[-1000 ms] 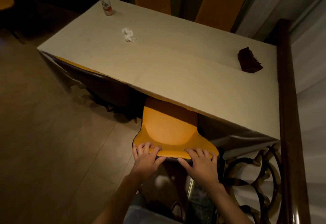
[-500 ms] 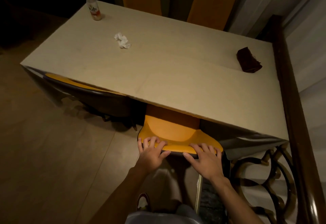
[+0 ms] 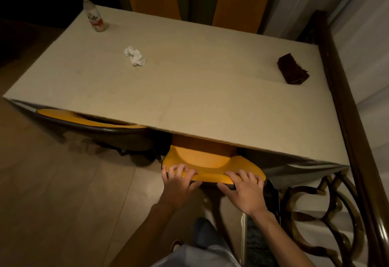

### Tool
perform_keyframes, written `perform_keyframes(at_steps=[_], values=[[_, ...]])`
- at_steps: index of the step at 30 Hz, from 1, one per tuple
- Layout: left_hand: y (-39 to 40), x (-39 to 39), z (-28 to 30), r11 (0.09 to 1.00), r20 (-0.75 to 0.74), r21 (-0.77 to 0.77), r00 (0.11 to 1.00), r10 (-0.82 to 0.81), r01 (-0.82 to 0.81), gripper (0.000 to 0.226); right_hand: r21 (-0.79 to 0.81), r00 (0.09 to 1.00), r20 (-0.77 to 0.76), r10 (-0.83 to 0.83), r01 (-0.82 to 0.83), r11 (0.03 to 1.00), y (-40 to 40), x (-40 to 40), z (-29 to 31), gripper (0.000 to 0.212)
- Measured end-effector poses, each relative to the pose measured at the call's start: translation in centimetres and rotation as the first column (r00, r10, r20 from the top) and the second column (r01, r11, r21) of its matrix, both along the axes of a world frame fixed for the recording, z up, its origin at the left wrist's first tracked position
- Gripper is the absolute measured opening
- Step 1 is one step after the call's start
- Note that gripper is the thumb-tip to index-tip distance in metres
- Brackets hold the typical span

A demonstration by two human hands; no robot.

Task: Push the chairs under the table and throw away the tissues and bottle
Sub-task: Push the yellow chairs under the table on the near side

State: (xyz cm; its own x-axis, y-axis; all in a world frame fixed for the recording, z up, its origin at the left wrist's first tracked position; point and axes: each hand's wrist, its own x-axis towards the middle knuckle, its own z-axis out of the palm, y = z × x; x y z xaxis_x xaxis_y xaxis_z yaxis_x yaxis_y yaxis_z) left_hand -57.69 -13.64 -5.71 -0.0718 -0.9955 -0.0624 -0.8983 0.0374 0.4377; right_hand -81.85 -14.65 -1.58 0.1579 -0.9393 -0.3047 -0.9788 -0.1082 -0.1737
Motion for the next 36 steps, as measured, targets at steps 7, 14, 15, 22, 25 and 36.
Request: perform_keyframes(at_steps=[7, 14, 15, 22, 25, 36], values=[[-2.8, 1.5, -0.4, 1.0, 0.016, -0.019, 1.0, -0.012, 0.013, 0.038, -0.072, 1.0, 0.014, 0.021, -0.02, 0.997, -2.6, 1.2, -1.0, 0.065], [-6.1, 2.1, 0.5, 0.998, 0.025, 0.056, 1.0, 0.0, -0.002, 0.042, -0.233, 0.998, 0.063, -0.007, 0.022, 0.972, -5.1, 2.3, -1.9, 0.054], [-6.6, 1.9, 0.9, 0.997, 0.028, 0.076, 1.0, -0.009, 0.007, 0.042, -0.247, 0.998, 0.068, -0.015, 0.032, 0.969, -5.7, 2.1, -1.8, 0.055], [-10.5, 2.5, 2.5, 0.968, 0.053, 0.249, 0.998, -0.028, 0.014, 0.059, -0.202, 0.996, 0.091, -0.004, 0.023, 0.979, -8.9, 2.4, -2.4, 0.054], [-11.3, 3.1, 2.3, 0.964, -0.003, 0.267, 1.0, -0.018, 0.018, 0.035, -0.189, 0.995, 0.092, -0.023, 0.04, 0.981, -9.4, 2.8, -2.7, 0.061], [-12.6, 3.3, 3.5, 0.94, -0.004, 0.337, 0.998, -0.06, 0.058, 0.055, -0.144, 0.986, 0.157, -0.055, 0.078, 0.986, -10.2, 3.4, -1.3, 0.073]])
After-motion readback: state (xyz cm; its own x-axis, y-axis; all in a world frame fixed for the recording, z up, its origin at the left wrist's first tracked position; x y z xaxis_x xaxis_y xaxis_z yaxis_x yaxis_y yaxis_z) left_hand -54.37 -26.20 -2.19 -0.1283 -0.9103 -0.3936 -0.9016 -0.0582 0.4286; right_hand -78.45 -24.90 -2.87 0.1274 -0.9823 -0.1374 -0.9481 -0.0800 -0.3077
